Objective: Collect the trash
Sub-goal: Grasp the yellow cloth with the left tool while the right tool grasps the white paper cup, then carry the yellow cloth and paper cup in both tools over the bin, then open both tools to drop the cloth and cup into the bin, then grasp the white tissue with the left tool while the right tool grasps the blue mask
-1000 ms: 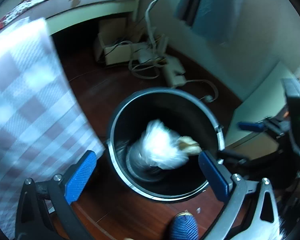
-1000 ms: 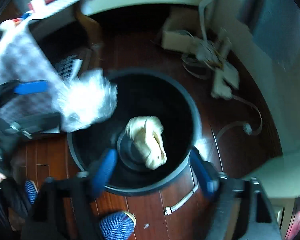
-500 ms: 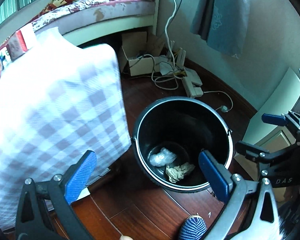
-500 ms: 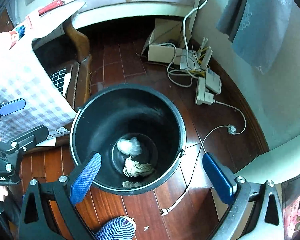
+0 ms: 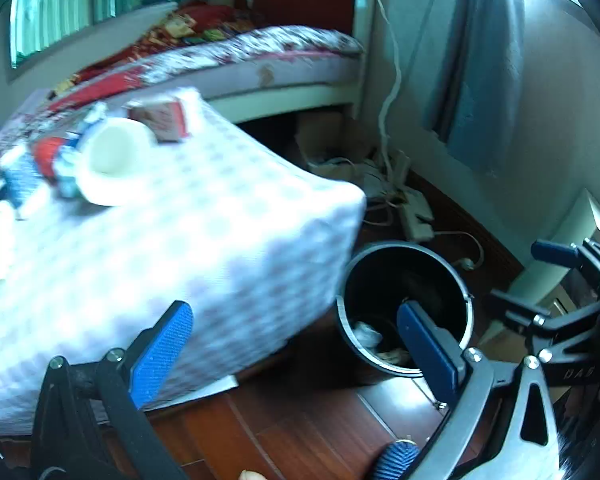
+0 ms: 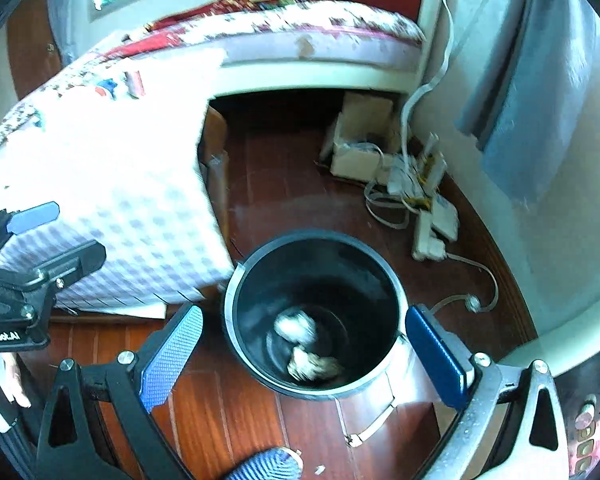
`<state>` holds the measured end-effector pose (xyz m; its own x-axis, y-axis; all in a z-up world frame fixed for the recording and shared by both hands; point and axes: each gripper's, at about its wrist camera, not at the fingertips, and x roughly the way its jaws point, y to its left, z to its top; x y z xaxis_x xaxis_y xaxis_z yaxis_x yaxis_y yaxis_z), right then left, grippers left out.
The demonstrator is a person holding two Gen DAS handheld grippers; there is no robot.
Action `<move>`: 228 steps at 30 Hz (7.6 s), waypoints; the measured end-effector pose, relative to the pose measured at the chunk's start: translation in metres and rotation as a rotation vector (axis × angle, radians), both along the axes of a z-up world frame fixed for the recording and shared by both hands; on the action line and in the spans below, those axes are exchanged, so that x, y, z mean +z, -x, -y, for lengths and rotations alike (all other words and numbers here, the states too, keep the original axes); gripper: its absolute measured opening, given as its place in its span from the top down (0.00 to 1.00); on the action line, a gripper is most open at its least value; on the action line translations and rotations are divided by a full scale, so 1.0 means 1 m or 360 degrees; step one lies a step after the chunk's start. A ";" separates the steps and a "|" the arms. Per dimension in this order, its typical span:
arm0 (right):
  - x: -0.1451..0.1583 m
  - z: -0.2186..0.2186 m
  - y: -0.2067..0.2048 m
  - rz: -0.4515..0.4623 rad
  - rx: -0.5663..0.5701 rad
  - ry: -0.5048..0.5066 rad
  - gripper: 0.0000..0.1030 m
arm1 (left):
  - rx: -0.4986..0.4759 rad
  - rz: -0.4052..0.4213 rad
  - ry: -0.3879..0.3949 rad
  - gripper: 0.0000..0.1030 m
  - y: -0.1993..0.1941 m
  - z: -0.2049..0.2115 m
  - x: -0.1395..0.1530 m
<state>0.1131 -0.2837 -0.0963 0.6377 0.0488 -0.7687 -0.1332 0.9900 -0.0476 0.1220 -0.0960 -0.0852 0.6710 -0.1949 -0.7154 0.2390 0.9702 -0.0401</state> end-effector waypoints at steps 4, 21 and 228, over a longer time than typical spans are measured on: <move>0.022 -0.035 -0.002 0.0128 0.0105 -0.0027 0.01 | 0.0155 0.0041 0.0010 0.00 0.009 -0.040 0.016; 0.042 -0.217 -0.054 0.0194 0.0655 -0.0036 0.01 | 0.0814 0.0070 0.0087 0.01 0.000 -0.233 0.016; 0.020 -0.337 -0.195 -0.0005 0.0695 -0.0070 0.31 | 0.0794 -0.0042 0.0174 0.36 -0.111 -0.315 -0.004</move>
<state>0.3081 0.0537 -0.0762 0.5477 0.3461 -0.7617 -0.5399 0.8417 -0.0058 0.2334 0.2187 -0.0892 0.6834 0.0699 -0.7267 -0.2545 0.9558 -0.1474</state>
